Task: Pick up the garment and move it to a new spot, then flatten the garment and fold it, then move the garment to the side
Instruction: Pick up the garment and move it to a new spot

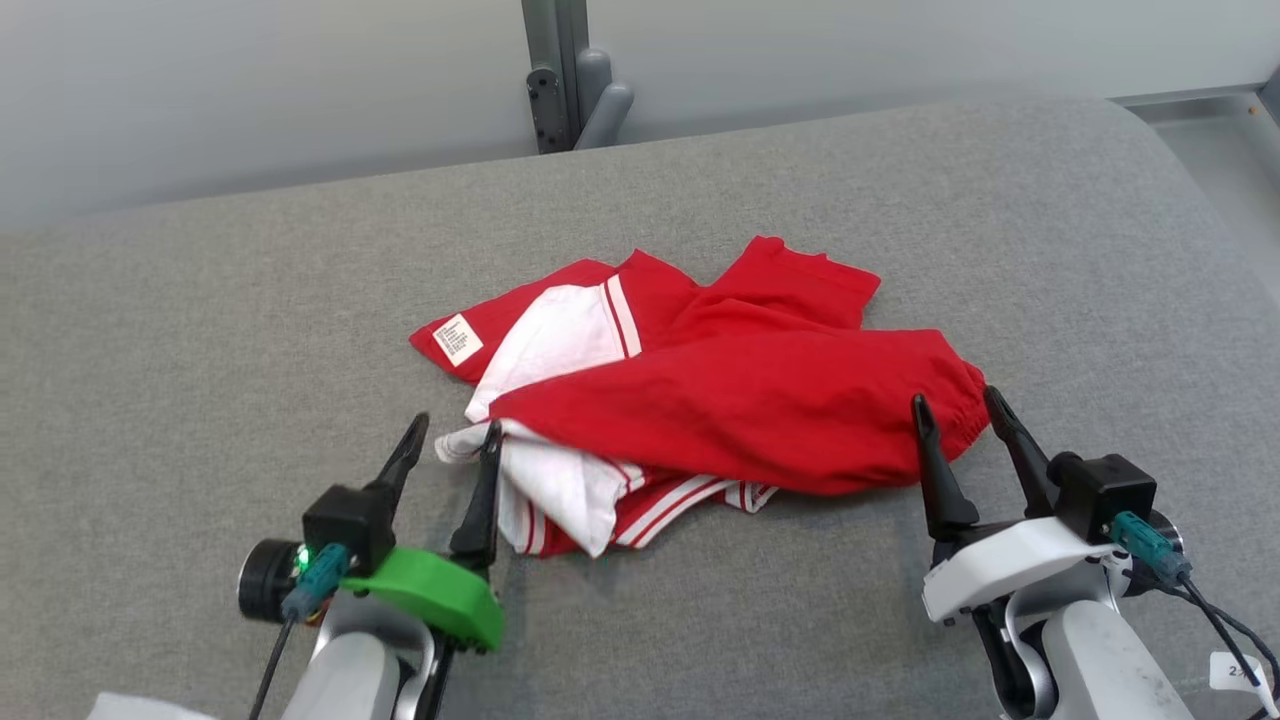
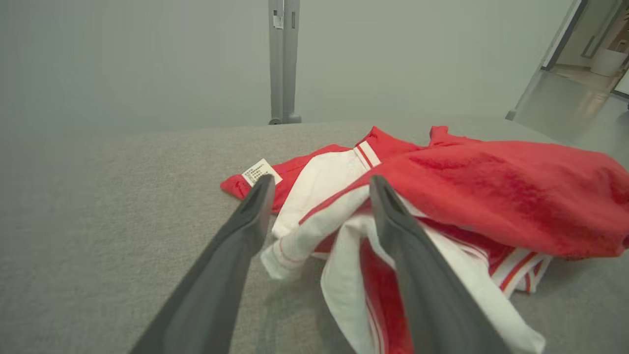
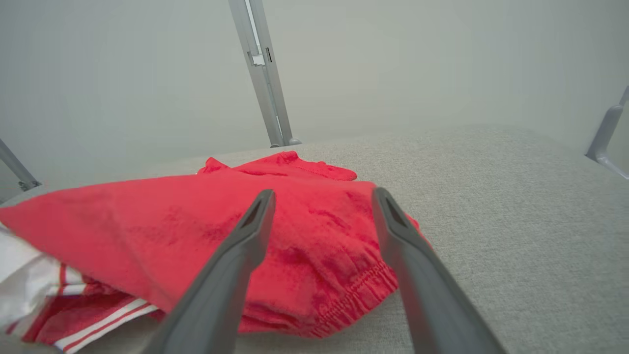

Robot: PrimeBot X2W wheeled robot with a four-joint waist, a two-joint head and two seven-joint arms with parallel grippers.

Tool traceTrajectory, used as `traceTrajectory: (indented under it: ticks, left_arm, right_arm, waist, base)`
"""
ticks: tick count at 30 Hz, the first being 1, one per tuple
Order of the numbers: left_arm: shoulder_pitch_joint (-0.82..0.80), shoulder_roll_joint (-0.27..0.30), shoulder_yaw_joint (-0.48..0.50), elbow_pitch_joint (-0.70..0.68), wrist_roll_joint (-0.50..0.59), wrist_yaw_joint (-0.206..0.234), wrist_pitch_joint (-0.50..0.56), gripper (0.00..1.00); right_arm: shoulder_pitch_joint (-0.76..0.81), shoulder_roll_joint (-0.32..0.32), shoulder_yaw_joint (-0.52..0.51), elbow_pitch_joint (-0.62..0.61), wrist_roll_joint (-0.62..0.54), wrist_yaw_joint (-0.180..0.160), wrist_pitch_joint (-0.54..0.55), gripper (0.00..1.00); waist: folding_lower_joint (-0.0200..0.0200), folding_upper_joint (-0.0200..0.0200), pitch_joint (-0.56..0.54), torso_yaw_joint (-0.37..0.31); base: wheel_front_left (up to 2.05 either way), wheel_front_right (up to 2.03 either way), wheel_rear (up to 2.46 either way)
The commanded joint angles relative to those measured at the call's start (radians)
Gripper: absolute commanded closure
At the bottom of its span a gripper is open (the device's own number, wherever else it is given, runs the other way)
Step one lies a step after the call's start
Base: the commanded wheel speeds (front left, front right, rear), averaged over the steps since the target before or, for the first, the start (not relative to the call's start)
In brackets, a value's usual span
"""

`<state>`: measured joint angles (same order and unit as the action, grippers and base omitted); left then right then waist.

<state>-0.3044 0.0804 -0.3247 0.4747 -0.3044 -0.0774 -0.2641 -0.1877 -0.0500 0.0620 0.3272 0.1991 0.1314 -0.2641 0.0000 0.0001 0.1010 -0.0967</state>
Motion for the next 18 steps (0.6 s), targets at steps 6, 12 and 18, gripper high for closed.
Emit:
traceTrajectory:
  ticks: [6, 12, 18]
  left_arm:
    - [0.189, -0.004, 0.163, -0.105, 0.067, 0.046, 0.000, 0.00]
    - [0.325, -0.018, 0.267, -0.171, 0.127, 0.056, 0.000, 0.00]
    - [0.389, -0.025, 0.289, -0.178, 0.146, 0.035, 0.000, 0.00]
  right_arm:
    - [0.051, -0.002, -0.005, 0.000, -0.005, -0.001, -0.001, 0.00]
    - [0.091, -0.002, -0.026, -0.004, -0.009, -0.001, -0.001, 0.00]
    - [0.121, -0.002, -0.035, -0.007, 0.003, -0.001, -0.001, 0.00]
  waist:
    - [0.0000, -0.0001, -0.074, 0.033]
    - [0.0000, -0.0001, -0.112, 0.061]
    - [0.0000, -0.0001, -0.122, 0.083]
  base:
    - [0.00, 0.00, 0.00]
    - [0.00, 0.00, 0.00]
    - [0.00, 0.00, 0.00]
